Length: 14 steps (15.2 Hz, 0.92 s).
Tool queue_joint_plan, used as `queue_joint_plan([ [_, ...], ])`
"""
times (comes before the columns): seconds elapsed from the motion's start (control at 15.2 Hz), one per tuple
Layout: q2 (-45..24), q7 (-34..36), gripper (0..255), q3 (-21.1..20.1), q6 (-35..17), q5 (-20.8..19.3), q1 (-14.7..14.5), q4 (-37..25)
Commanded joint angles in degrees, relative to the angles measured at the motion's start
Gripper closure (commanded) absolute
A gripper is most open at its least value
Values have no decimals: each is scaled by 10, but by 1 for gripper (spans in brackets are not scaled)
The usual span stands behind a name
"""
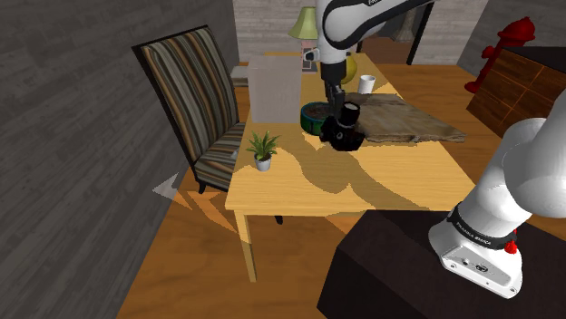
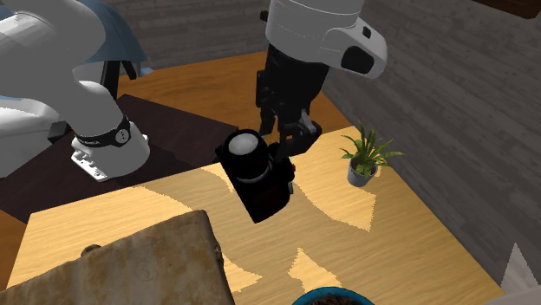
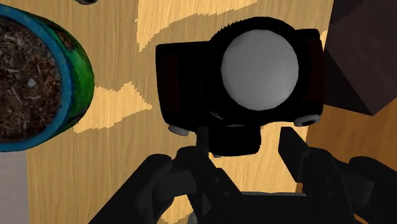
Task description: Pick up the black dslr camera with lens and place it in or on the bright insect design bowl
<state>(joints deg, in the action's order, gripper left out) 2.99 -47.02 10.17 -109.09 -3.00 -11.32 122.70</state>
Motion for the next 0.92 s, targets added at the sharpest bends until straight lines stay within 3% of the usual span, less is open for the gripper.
queue_joint_plan([
  [0.0,8,1,255,-1,17,-1,-1,-9],
  [0.4,-59,-61,255,29,42,2,28,-104],
  [0.86,-175,-144,255,59,88,23,75,-265],
])
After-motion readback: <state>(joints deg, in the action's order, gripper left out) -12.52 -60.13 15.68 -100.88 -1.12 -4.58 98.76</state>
